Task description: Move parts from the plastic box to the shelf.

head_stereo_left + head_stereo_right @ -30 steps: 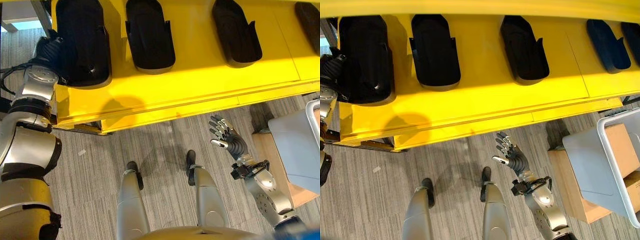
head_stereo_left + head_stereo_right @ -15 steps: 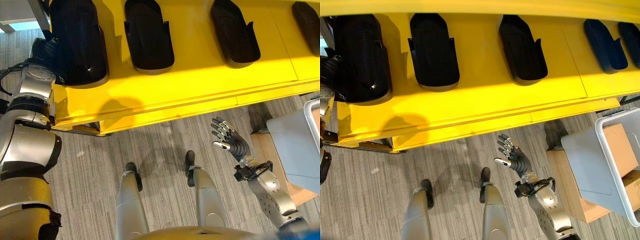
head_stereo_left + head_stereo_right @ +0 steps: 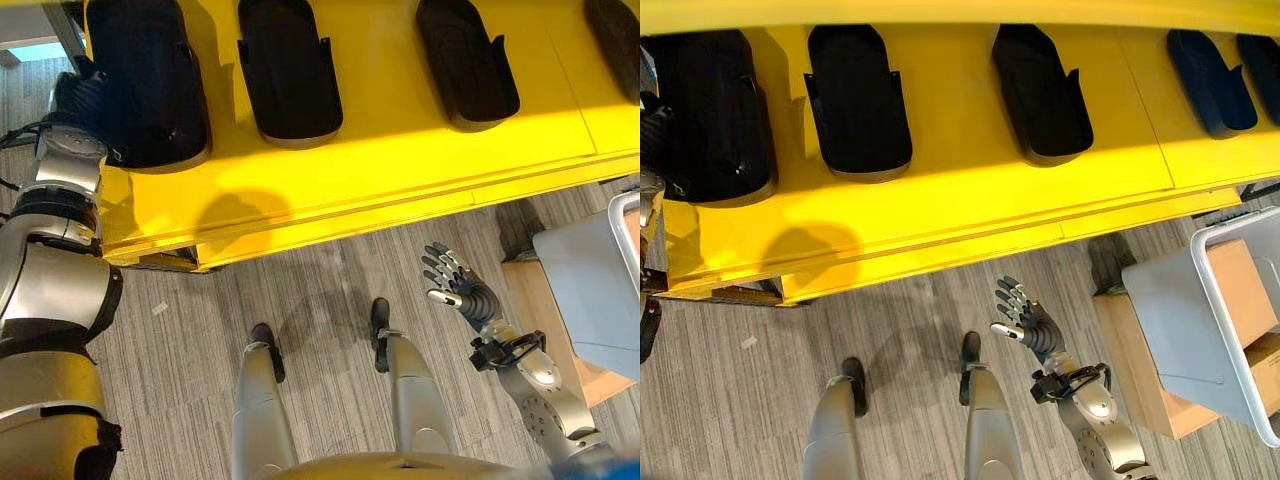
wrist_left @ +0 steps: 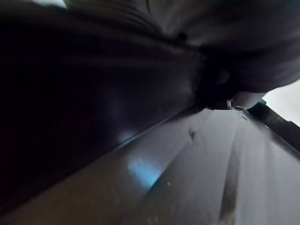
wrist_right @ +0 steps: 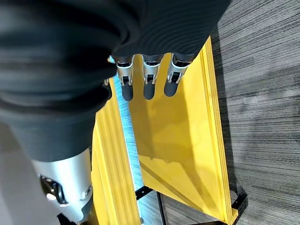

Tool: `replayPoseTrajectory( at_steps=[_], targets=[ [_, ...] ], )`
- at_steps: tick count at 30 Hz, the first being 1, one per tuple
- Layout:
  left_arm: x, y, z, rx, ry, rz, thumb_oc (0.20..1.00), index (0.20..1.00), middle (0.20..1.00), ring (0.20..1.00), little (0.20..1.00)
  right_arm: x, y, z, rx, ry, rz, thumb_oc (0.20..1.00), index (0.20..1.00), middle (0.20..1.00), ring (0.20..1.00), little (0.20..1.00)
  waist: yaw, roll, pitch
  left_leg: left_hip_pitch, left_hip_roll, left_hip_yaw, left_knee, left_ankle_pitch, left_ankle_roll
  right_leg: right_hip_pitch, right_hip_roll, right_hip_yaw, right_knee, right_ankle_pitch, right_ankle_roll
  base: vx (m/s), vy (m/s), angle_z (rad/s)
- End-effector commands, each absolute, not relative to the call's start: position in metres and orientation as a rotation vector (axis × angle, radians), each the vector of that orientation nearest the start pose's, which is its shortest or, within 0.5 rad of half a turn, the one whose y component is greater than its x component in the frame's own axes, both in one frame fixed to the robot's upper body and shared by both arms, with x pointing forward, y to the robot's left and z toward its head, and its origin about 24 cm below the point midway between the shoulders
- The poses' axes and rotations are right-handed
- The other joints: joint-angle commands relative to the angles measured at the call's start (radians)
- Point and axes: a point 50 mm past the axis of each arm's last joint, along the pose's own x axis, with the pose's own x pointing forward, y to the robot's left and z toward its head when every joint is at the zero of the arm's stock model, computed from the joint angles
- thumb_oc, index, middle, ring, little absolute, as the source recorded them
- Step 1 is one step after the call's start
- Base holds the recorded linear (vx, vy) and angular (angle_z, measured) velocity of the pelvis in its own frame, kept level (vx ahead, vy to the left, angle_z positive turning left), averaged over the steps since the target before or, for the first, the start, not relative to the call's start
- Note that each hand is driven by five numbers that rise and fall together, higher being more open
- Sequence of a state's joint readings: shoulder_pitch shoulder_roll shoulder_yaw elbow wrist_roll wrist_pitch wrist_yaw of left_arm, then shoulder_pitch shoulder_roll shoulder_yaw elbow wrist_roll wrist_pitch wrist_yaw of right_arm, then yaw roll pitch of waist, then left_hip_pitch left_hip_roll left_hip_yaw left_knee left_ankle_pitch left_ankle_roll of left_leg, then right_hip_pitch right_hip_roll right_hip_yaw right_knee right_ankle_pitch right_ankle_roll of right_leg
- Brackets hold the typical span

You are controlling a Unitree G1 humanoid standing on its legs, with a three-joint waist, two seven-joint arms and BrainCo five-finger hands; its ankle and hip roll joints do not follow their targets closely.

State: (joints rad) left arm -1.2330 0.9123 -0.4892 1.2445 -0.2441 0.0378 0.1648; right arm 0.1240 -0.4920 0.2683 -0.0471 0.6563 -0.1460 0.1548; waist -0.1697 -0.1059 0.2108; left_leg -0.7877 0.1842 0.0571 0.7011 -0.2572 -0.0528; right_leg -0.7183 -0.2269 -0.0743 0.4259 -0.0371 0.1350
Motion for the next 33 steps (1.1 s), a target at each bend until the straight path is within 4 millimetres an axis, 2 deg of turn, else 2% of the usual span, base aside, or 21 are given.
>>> replayPoseTrajectory(
  at_steps=[1,11,23,33],
  targets=[
    [0.373,0.352,0.283,0.642,-0.053,0.611,0.2,0.2,0.2,0.2,0.2,0.22,-0.194,0.054,0.171,-0.009,0.36,1.0,1.0,1.0,1.0,1.0,-0.015,0.015,-0.028,0.013,0.06,-0.053,-0.03,0.053,-0.053,-0.004,-0.05,0.075,0.037,0.039,0.049,0.01,0.002,-0.05],
    [0.376,0.348,0.277,0.623,-0.049,0.608,0.2,0.2,0.2,0.2,0.2,0.217,-0.2,0.054,0.164,-0.004,0.346,1.0,1.0,1.0,1.0,1.0,-0.026,0.016,-0.028,0.017,0.073,-0.048,-0.047,0.061,-0.061,-0.017,-0.039,0.08,0.034,0.039,0.047,0.01,-0.017,-0.03],
    [0.39,0.323,0.265,0.555,-0.054,0.532,0.2,0.2,0.2,0.2,0.2,0.214,-0.2,0.05,0.171,0.017,0.355,1.0,1.0,1.0,1.0,1.0,-0.046,0.027,-0.033,0.027,0.09,-0.038,-0.054,0.06,-0.072,-0.04,-0.019,0.094,0.059,0.024,0.039,0.01,-0.012,-0.03],
    [0.394,0.317,0.26,0.554,-0.041,0.519,0.2,0.2,0.2,0.2,0.2,0.211,-0.202,0.048,0.176,0.03,0.356,1.0,1.0,1.0,1.0,1.0,-0.055,0.035,-0.032,0.038,0.098,-0.028,-0.054,0.061,-0.077,-0.047,-0.012,0.105,0.069,0.022,0.037,0.0,-0.004,-0.03]
  ],
)
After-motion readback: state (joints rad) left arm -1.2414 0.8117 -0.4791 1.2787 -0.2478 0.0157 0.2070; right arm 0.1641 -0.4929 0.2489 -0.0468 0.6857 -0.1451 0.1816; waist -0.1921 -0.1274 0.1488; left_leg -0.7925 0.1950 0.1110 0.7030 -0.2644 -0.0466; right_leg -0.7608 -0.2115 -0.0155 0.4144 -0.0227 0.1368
